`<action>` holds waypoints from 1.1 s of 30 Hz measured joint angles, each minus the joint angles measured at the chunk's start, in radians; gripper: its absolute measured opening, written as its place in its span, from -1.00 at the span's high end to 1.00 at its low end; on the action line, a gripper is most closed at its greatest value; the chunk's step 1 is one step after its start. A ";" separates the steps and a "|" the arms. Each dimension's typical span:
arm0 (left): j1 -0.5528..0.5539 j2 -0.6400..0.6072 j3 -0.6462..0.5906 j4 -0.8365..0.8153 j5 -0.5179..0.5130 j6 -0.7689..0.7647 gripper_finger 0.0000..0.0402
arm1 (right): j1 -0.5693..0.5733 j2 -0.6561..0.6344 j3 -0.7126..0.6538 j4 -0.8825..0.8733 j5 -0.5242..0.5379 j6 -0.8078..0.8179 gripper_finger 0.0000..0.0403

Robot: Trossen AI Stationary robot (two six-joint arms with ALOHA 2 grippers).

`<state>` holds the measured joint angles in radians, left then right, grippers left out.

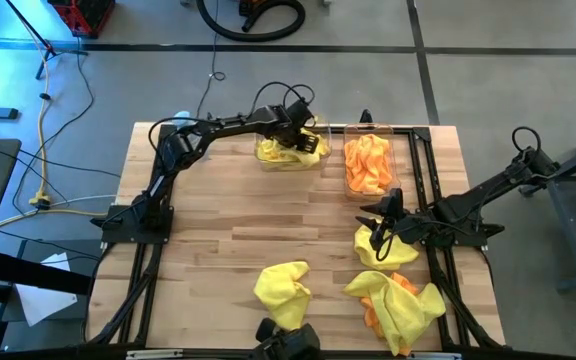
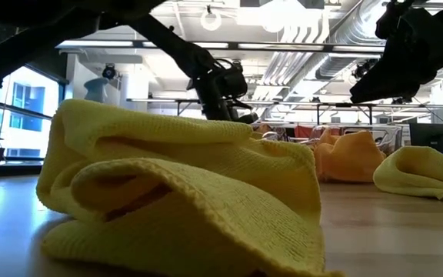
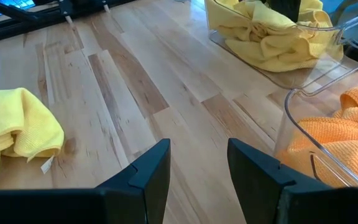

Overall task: Sort microfiber towel by color & place in baskets
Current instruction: Put the yellow microfiber towel into the left transparent bin

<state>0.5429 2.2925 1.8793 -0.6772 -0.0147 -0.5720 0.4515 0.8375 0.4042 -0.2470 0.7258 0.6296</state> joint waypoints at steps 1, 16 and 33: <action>-0.001 0.000 0.000 0.000 0.000 0.000 0.33 | 0.000 0.000 0.000 0.000 0.000 0.000 0.23; -0.007 -0.137 -0.003 -0.008 -0.006 0.029 0.33 | 0.000 0.000 0.000 0.000 0.000 0.001 0.23; -0.094 -0.142 -0.003 -0.088 0.051 0.029 0.33 | 0.000 0.000 0.000 0.001 0.000 0.001 0.23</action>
<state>0.4484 2.1502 1.8762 -0.7650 0.0363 -0.5432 0.4515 0.8375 0.4042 -0.2456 0.7254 0.6307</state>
